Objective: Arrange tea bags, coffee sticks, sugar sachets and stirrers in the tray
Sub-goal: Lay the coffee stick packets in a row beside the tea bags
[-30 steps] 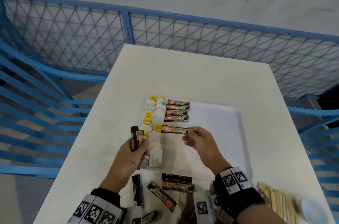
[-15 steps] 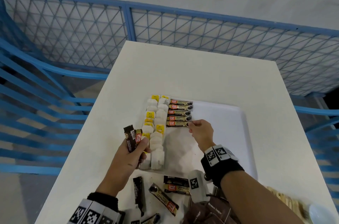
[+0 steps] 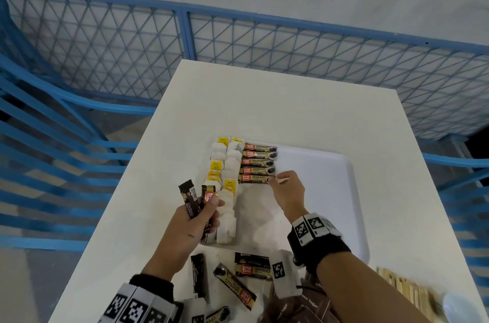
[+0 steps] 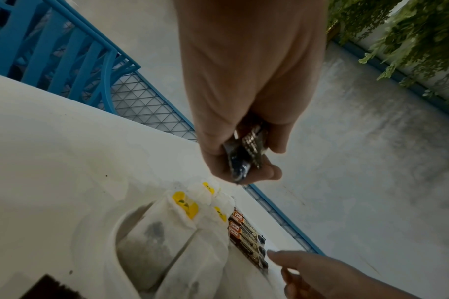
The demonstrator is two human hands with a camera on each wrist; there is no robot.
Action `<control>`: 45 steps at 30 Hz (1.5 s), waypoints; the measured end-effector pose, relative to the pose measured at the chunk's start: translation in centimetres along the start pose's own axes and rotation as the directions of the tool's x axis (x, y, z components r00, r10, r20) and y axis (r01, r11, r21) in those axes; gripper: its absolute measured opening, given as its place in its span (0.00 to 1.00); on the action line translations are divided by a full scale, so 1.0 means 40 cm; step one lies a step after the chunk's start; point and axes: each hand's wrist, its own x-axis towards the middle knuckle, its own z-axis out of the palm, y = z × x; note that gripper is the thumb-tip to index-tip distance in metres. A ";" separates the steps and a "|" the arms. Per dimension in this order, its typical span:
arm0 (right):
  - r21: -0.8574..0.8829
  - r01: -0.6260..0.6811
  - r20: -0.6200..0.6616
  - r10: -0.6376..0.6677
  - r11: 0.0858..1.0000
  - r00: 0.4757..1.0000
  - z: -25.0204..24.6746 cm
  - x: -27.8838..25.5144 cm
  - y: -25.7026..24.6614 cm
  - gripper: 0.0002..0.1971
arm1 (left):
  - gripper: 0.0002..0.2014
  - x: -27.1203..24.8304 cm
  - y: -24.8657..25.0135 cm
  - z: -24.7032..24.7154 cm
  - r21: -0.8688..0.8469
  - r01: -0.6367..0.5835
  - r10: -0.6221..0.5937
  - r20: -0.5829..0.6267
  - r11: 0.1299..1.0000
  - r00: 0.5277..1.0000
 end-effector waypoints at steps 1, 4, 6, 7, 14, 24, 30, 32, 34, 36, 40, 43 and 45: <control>0.013 0.028 0.027 -0.029 1.000 0.999 -0.002 -0.013 -0.004 0.09 | 0.13 -0.001 -0.001 0.002 0.012 0.002 -0.002 0.007 1.000 1.000; 0.046 0.117 0.162 -0.123 0.992 0.979 -0.009 -0.072 -0.025 0.05 | 0.12 -0.004 -0.001 0.009 0.038 0.019 -0.021 0.043 0.999 0.999; 0.090 0.196 0.284 -0.214 0.977 0.935 -0.020 -0.118 -0.044 0.09 | 0.11 -0.006 -0.004 0.014 0.048 0.032 -0.036 0.066 0.998 0.997; 0.128 0.224 0.353 -0.255 0.966 0.900 -0.028 -0.144 -0.055 0.11 | 0.11 -0.008 -0.005 0.017 0.055 0.038 -0.042 0.078 0.998 0.996; 0.260 0.272 0.597 -0.376 0.926 0.709 -0.047 -0.226 -0.074 0.07 | 0.09 -0.023 0.004 0.029 0.143 0.019 -0.048 0.203 0.990 0.978; 0.356 0.103 0.577 -0.306 0.929 0.757 -0.081 -0.233 -0.054 0.06 | 0.09 -0.031 0.014 -0.014 0.094 0.007 -0.029 0.232 0.996 0.972; 0.393 0.064 0.552 -0.292 0.917 0.781 -0.105 -0.239 -0.040 0.05 | 0.10 -0.023 0.017 -0.017 -0.122 0.006 0.014 0.157 0.993 0.988; 0.388 0.069 0.563 -0.295 0.919 0.772 -0.111 -0.241 -0.039 0.08 | 0.08 -0.021 0.016 -0.009 -0.109 -0.022 0.032 0.094 0.994 0.995; 0.391 0.065 0.580 -0.300 0.918 0.758 -0.116 -0.244 -0.038 0.09 | 0.07 -0.019 0.015 -0.003 -0.070 -0.045 0.047 0.032 0.997 0.998; 0.412 0.048 0.582 -0.303 0.910 0.755 -0.121 -0.243 -0.035 0.09 | 0.06 -0.017 0.017 -0.004 -0.042 -0.067 0.066 -0.007 0.997 0.998; 0.452 -0.002 0.572 -0.288 0.892 0.768 -0.131 -0.237 -0.027 0.08 | 0.05 -0.020 0.029 -0.007 -0.023 -0.089 0.089 -0.002 0.996 0.996; 0.469 -0.006 0.545 -0.284 0.883 0.789 -0.129 -0.236 -0.021 0.07 | 0.05 -0.024 0.033 -0.009 -0.013 -0.084 0.084 0.022 0.996 0.996; 0.498 -0.027 0.517 -0.271 0.867 0.812 -0.124 -0.235 -0.017 0.07 | 0.07 -0.024 0.032 -0.006 -0.013 -0.074 0.074 0.030 0.997 0.997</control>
